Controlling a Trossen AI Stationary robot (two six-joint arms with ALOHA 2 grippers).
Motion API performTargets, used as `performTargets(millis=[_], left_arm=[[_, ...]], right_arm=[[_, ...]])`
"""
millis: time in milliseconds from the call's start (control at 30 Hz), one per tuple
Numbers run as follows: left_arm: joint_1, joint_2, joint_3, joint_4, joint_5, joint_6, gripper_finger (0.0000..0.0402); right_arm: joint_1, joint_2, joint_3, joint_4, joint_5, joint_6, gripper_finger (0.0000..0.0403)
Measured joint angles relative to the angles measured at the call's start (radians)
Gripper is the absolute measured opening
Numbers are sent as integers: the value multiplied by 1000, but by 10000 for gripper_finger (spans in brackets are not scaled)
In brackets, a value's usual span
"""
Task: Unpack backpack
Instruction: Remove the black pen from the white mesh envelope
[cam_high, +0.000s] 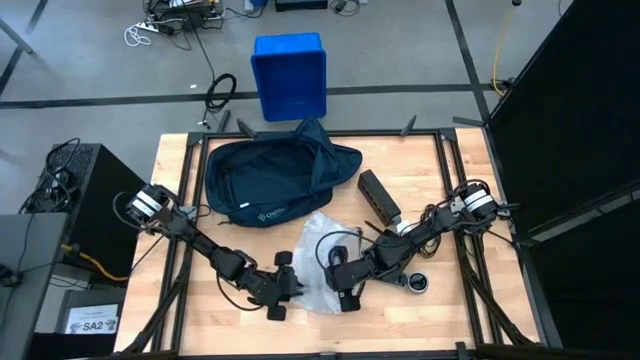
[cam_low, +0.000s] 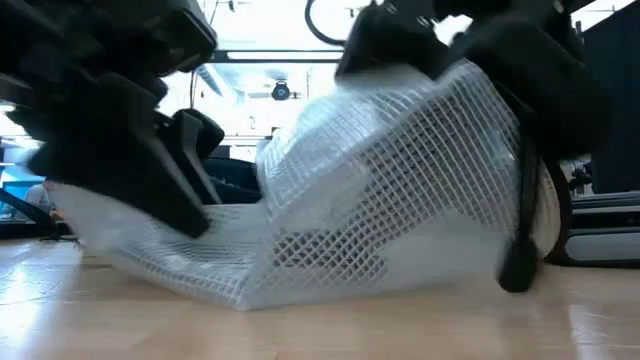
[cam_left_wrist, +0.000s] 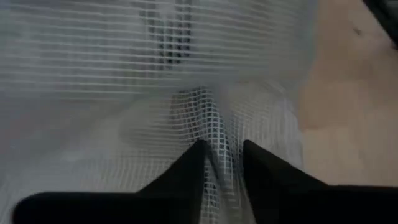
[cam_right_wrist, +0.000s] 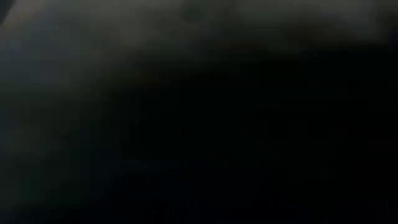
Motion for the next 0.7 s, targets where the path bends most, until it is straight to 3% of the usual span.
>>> performTargets(millis=[133,267,500,700], left_arm=[[3,0,0,-29,-16,-11,140],[2,0,0,-50,-30,-17,166],[3,0,0,-51,-54,-44,164],[3,0,0,-76,-56,-64,161]], right_arm=[[7,-46,2,-92,56,29,5],[19,-100,1,-179,101,34,5],[50,-244,2,-430,190,117,5],[111,-348,2,-731,198,271,5]])
